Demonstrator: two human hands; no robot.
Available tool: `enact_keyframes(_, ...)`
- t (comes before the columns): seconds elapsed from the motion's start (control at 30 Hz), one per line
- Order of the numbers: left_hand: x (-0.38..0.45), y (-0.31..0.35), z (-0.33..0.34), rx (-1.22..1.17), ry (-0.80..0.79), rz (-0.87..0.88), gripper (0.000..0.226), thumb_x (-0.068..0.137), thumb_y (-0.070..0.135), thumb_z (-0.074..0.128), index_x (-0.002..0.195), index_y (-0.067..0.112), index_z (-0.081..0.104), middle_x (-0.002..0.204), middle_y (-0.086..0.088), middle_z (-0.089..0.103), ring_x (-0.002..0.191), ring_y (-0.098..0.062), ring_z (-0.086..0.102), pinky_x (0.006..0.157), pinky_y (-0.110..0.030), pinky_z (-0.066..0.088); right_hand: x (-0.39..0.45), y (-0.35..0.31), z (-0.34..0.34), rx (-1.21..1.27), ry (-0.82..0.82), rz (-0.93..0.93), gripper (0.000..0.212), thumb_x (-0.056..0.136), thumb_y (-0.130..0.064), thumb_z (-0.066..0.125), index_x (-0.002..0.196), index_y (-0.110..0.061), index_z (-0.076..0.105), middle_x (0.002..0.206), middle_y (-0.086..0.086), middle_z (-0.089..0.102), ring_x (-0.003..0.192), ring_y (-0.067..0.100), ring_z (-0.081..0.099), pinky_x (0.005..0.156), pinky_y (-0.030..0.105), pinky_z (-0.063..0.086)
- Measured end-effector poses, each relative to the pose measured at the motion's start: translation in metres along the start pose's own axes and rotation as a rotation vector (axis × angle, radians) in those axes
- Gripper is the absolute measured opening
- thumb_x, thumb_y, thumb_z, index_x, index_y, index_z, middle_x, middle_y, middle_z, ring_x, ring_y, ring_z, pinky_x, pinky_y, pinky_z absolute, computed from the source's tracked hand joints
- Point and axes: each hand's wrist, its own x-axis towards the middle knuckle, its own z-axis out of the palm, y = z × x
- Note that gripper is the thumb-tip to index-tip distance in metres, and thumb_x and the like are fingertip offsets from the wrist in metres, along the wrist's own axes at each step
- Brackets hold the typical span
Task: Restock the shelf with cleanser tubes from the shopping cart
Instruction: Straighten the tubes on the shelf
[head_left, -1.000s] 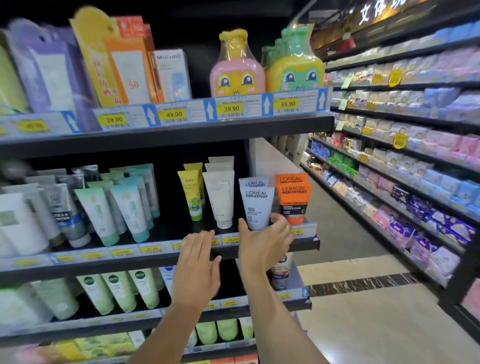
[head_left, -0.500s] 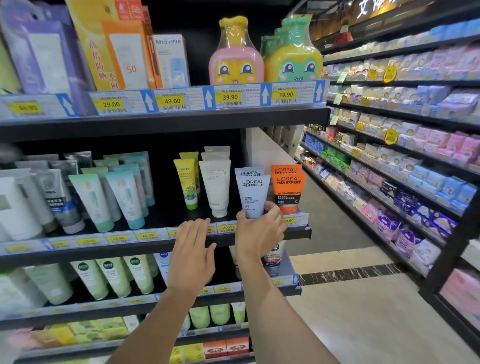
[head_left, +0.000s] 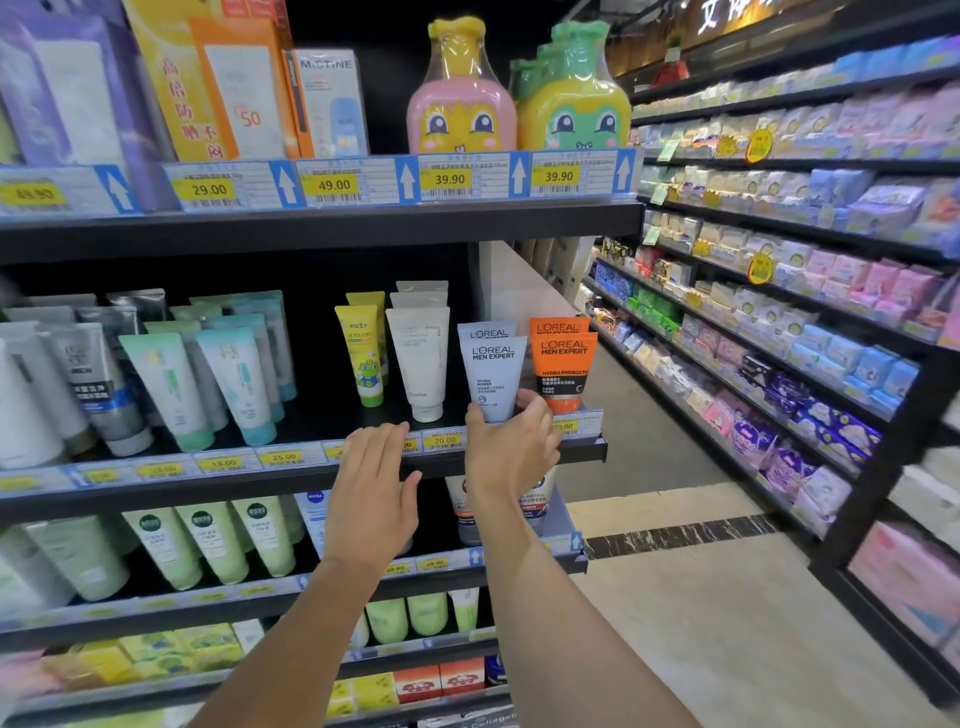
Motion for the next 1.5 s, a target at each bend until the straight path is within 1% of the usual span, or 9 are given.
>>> enact_keyframes(0.07, 0.0, 0.0, 0.001, -0.001, 0.003, -0.008, 0.054, 0.091, 0.021, 0.061, 0.14, 0.005, 0.046, 0.132, -0.009, 0.052, 0.125, -0.028, 0.045, 0.115, -0.047, 0.033, 0.002, 0.004, -0.008, 0.136, -0.007, 0.009, 0.048, 0.08, -0.039, 0.077, 0.119, -0.021, 0.055, 0.12, -0.006, 0.06, 0.114, 0.015, 0.052, 0.096, 0.037, 0.047)
enact_keyframes(0.17, 0.0, -0.002, 0.002, 0.004, -0.002, -0.002, 0.051, 0.094, 0.023, 0.055, 0.141, 0.005, 0.045, 0.132, -0.009, 0.052, 0.125, -0.029, 0.046, 0.114, -0.048, 0.034, 0.013, 0.008, -0.028, 0.253, 0.151, 0.013, 0.044, 0.079, -0.037, 0.078, 0.113, -0.021, 0.055, 0.111, -0.007, 0.057, 0.105, 0.013, 0.054, 0.09, 0.039, 0.052)
enact_keyframes(0.23, 0.001, -0.004, 0.001, 0.02, -0.026, 0.003, 0.051, 0.095, 0.025, 0.054, 0.141, 0.006, 0.044, 0.132, -0.008, 0.051, 0.125, -0.029, 0.046, 0.113, -0.048, 0.035, 0.027, 0.01, -0.036, 0.188, 0.217, 0.03, 0.059, 0.074, -0.04, 0.082, 0.119, -0.016, 0.053, 0.118, -0.001, 0.056, 0.109, 0.017, 0.05, 0.094, 0.039, 0.048)
enact_keyframes(0.4, 0.0, -0.002, -0.001, 0.01, -0.028, -0.003, 0.053, 0.092, 0.024, 0.06, 0.14, 0.006, 0.045, 0.131, -0.007, 0.052, 0.124, -0.028, 0.046, 0.112, -0.048, 0.037, 0.049, 0.014, -0.037, 0.013, 0.1, 0.081, 0.09, 0.066, -0.045, 0.087, 0.137, -0.012, 0.043, 0.14, 0.006, 0.049, 0.127, 0.025, 0.042, 0.105, 0.04, 0.037)
enact_keyframes(0.7, 0.0, -0.002, -0.002, 0.014, -0.023, 0.004, 0.053, 0.091, 0.024, 0.062, 0.139, 0.006, 0.046, 0.13, -0.006, 0.052, 0.124, -0.027, 0.046, 0.113, -0.047, 0.037, 0.055, 0.023, -0.029, 0.025, 0.079, 0.113, 0.061, 0.073, -0.035, 0.083, 0.121, -0.015, 0.05, 0.124, 0.002, 0.058, 0.114, 0.022, 0.047, 0.097, 0.039, 0.043)
enact_keyframes(1.13, 0.002, 0.0, -0.006, 0.046, -0.081, -0.019, 0.053, 0.094, 0.028, 0.058, 0.142, 0.009, 0.044, 0.135, -0.005, 0.051, 0.129, -0.026, 0.044, 0.115, -0.046, 0.035, 0.054, 0.023, -0.034, 0.026, 0.059, 0.102, 0.059, 0.073, -0.034, 0.083, 0.118, -0.012, 0.052, 0.121, 0.003, 0.058, 0.113, 0.024, 0.046, 0.087, 0.033, 0.037)
enact_keyframes(1.23, 0.003, -0.001, -0.007, 0.074, -0.086, -0.004, 0.056, 0.094, 0.031, 0.059, 0.143, 0.008, 0.045, 0.137, -0.006, 0.052, 0.13, -0.027, 0.045, 0.115, -0.045, 0.035, 0.052, 0.024, -0.034, 0.062, 0.054, 0.094, 0.062, 0.073, -0.036, 0.083, 0.12, -0.011, 0.051, 0.123, 0.005, 0.058, 0.115, 0.026, 0.045, 0.094, 0.039, 0.04)
enact_keyframes(1.37, 0.004, 0.0, -0.015, 0.113, -0.124, 0.016, 0.059, 0.093, 0.034, 0.06, 0.144, 0.009, 0.046, 0.139, -0.006, 0.053, 0.129, -0.027, 0.048, 0.117, -0.043, 0.035, 0.025, 0.019, -0.035, 0.233, 0.17, 0.102, 0.064, 0.076, -0.034, 0.081, 0.126, -0.013, 0.048, 0.129, 0.004, 0.053, 0.122, 0.021, 0.044, 0.098, 0.036, 0.041)
enact_keyframes(1.5, 0.007, -0.01, -0.025, 0.064, -0.153, 0.043, 0.063, 0.092, 0.032, 0.06, 0.147, 0.01, 0.042, 0.149, -0.005, 0.049, 0.138, -0.023, 0.044, 0.122, -0.039, 0.025, -0.014, -0.007, -0.024, 0.331, 0.237, -0.024, 0.053, 0.08, -0.029, 0.079, 0.122, -0.013, 0.051, 0.122, 0.0, 0.052, 0.118, 0.022, 0.045, 0.095, 0.037, 0.042)
